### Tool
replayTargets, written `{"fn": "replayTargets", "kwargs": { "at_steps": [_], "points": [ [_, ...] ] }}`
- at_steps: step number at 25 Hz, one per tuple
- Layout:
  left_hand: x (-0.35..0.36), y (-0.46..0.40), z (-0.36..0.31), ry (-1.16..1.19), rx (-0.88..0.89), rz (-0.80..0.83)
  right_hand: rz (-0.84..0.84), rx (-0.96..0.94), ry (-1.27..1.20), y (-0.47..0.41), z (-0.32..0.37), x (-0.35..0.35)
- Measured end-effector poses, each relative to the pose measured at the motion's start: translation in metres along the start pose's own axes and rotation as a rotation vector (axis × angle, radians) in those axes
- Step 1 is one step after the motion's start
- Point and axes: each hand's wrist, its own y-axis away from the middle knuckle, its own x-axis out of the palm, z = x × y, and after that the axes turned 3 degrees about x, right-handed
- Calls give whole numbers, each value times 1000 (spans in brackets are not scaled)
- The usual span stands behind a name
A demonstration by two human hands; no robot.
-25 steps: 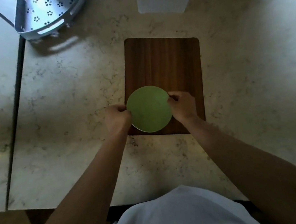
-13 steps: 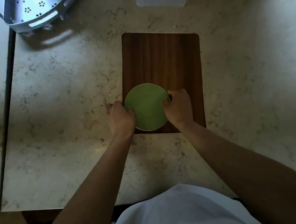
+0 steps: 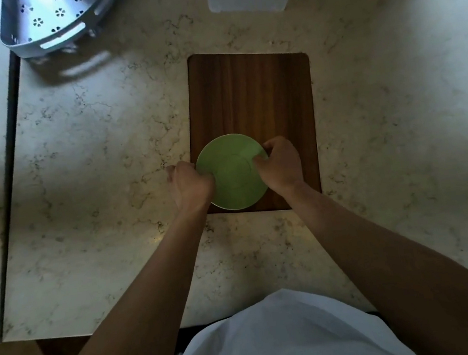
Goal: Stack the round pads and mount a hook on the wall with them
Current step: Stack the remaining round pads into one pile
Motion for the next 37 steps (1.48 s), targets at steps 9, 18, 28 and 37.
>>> {"fn": "replayTargets", "kwargs": {
  "at_steps": [9, 18, 28, 37],
  "points": [
    [3, 11, -10, 2, -56, -13, 22, -5, -98, 10, -17, -8],
    [-2, 13, -8, 113, 25, 19, 87, 9, -146, 7, -27, -20],
    [-6, 9, -3, 193, 58, 72, 88, 33, -206, 6, -32, -22],
    [-23, -5, -31, 363, 11, 84, 193, 46, -347, -10, -6, -55]
  ]
}}
